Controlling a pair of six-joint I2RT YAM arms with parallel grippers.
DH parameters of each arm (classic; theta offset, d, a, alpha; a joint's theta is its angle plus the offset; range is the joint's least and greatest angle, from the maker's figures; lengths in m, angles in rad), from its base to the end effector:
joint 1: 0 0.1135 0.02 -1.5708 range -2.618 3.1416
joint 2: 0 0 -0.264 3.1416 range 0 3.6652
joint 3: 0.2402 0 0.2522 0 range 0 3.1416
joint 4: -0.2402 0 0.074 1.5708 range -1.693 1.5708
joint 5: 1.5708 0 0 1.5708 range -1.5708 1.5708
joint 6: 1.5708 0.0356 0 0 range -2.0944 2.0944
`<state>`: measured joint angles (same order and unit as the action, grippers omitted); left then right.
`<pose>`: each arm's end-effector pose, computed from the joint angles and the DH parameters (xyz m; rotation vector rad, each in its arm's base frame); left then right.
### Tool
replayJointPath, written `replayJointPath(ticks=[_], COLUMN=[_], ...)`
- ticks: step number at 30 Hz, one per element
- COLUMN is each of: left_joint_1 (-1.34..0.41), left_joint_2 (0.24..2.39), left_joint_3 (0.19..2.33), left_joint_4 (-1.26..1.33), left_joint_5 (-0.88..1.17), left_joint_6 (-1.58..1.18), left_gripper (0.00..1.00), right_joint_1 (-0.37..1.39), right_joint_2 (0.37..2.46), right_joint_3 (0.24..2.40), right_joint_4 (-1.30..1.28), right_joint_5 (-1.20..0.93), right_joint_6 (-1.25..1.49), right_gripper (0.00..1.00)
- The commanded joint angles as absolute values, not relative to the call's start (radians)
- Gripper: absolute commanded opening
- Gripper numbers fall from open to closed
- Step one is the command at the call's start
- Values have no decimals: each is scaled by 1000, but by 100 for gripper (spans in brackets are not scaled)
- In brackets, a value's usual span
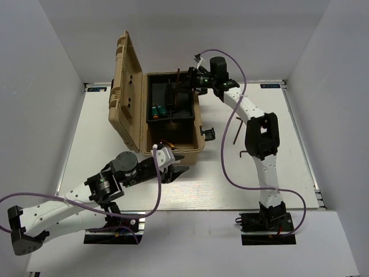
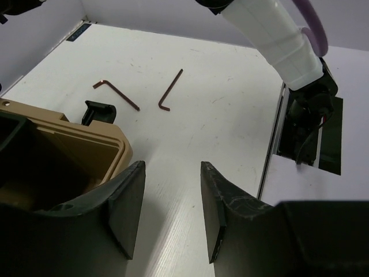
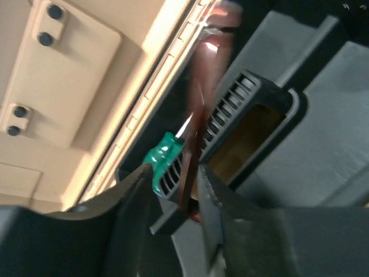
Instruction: Sort the tools into containers
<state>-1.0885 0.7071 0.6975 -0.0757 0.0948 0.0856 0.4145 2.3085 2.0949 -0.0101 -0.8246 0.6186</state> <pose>0.0777 -0.1556 0.3333 1.0169 1.3930 -0.8321 0.4887 0.2436 0.2938 -0.4568 1.9184 1.4419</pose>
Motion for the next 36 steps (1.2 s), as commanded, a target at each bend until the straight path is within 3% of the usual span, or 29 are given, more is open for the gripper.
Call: replayJointPath(ticks=[1,2,5,13,14,17,18,19,20,21,22,26,28,29,30,31,36], left_joint_1=[-1091,-1091,-1091,-1091,-1091,-1091,-1091,-1091,-1091,-1091,-1091,-1091,-1091,-1091,-1091,-1075,-1066], left_joint_2=[752,761,772,883,932,1030,1111,1155,1198,1242,1328,1519,1607,1703,1751,1799,2054], left_joint_3=[771,785,796,864,876,943,998,1029,1058,1119,1149,1308,1379,1466,1512,1558,1842], left_joint_4=[-127,-138,-138,-78,-69,-55,-55,-55,-67,-67,-81,-72,-89,-128,-153,-176,-283], left_joint_5=[67,77,89,143,143,153,153,153,153,153,163,189,151,128,102,91,-70], left_joint_6=[104,104,124,153,153,153,153,153,153,153,153,121,75,60,28,9,-37], left_gripper=[54,54,55,57,58,59,59,56,51,16,0,0,11,20,29,46,55], right_joint_1=[408,405,403,371,364,322,315,278,266,249,198,97,33,16,-29,-64,-195], right_joint_2=[2217,2185,2123,1916,1876,1759,1706,1668,1652,1607,1591,1474,1419,1405,1398,1379,1283], right_joint_3=[2102,2100,2091,2052,2048,1961,1930,1861,1805,1743,1709,1481,1361,1320,1284,1252,1113], right_joint_4=[-41,-61,-138,-427,-466,-618,-642,-693,-745,-771,-813,-799,-790,-790,-785,-785,-756], right_joint_5=[-834,-831,-822,-709,-566,-277,-193,-158,-91,-51,-46,-20,-8,-12,-17,-26,-119], right_joint_6=[554,531,470,255,233,102,77,17,5,5,-26,-23,-6,-8,23,29,84], right_gripper=[44,49,51,49,47,25,10,0,0,0,0,0,2,8,14,20,24])
